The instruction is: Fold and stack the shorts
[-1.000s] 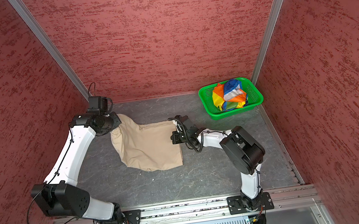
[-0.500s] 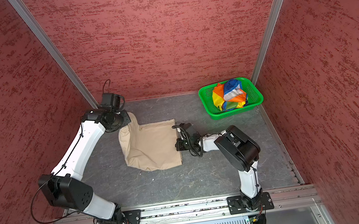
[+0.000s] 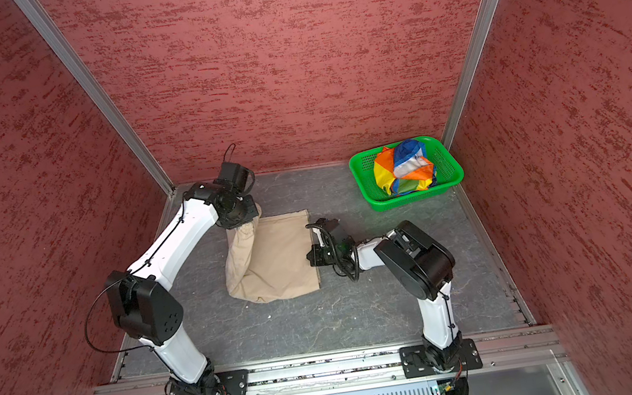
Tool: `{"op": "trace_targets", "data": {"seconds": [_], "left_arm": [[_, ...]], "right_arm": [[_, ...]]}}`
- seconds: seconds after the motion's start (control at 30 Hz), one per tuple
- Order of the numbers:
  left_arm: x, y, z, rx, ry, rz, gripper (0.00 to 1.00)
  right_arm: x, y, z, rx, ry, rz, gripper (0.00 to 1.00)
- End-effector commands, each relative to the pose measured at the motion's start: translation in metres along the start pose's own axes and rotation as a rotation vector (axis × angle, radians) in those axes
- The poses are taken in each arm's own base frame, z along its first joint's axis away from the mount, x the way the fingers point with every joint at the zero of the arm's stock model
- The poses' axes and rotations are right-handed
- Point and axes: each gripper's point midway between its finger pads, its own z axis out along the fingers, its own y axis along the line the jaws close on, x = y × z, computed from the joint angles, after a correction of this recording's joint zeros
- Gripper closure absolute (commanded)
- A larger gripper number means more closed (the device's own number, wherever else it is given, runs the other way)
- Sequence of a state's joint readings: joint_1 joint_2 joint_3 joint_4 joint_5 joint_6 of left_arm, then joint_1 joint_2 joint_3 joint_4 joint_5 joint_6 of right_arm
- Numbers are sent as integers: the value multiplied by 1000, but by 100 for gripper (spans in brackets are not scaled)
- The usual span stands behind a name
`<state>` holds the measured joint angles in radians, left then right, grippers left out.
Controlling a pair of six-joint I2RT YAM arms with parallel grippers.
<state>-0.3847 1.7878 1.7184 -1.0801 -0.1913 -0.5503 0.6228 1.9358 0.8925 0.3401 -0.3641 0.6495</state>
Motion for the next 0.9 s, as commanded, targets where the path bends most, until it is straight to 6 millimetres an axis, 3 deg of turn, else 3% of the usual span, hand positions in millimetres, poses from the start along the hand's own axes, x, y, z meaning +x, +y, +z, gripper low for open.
{"op": "trace_targets", "data": {"seconds": [0.0,0.33,0.87], "left_arm": [[-2,-17,-5,36,-9,-20,89],[18,-57,14,91,61,5,89],[59,-96,71,86,182,63,87]], "right_arm": [[16,-12,6,17,38,32,100],[21,-17,6,24,47,34,100],[25,-21,4,35,51,33,100]]}}
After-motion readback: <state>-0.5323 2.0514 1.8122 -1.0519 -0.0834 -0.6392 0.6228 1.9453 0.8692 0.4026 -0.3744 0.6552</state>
